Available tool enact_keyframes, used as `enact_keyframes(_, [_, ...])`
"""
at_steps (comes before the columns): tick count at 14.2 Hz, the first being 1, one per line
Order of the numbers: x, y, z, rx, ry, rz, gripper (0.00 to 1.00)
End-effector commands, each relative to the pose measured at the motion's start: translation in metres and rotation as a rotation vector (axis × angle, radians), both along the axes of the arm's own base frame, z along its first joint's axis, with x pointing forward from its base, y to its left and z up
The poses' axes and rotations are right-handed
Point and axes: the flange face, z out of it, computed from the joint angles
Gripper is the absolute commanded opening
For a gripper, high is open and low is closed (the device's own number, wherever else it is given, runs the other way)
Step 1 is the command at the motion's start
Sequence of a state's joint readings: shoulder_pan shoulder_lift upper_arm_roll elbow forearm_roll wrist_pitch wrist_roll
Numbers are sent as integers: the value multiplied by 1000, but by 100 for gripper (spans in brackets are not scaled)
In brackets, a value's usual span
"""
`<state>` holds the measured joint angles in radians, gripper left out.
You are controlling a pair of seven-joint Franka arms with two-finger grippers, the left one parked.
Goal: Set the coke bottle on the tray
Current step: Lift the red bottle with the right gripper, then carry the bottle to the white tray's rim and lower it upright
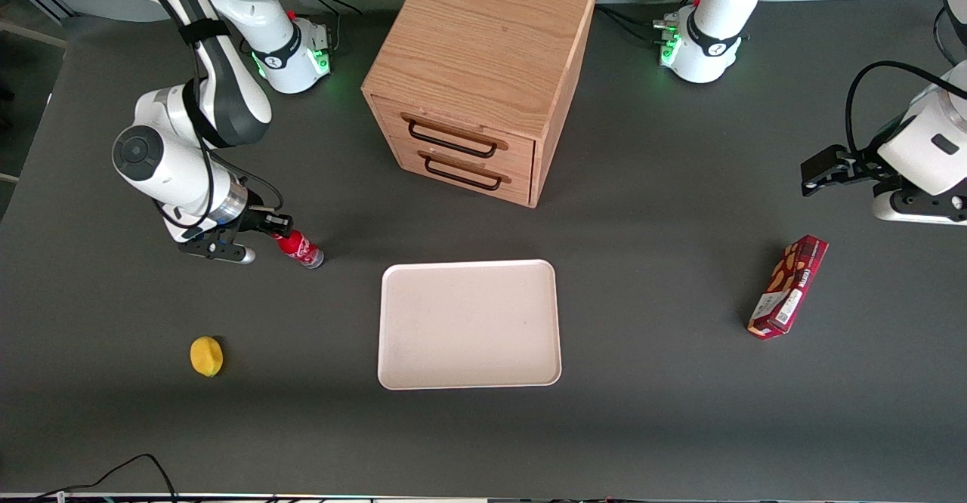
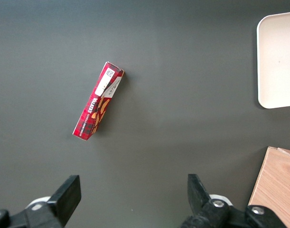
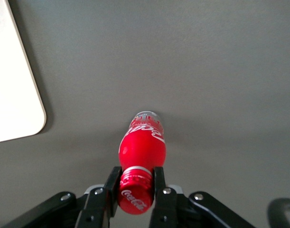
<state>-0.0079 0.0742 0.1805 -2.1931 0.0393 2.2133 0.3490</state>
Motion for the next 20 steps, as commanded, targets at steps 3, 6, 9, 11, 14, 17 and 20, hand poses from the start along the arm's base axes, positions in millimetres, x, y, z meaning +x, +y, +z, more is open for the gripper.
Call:
enact_keyframes(3, [28,4,159,-35,19,23,0])
enact_keyframes(6, [62,8,225,-16,44,10,0])
enact_keyframes(9, [107,49,239,29,87,-101,0])
enact_keyframes(11, [134,81,214,54,91,-208,0])
enact_keyframes(14, [168,145,144,65,32,-371,0])
enact_keyframes(17, [189,185,77,80,-31,-468,0])
enact_keyframes(20, [195,210,26,58,-73,-511,0])
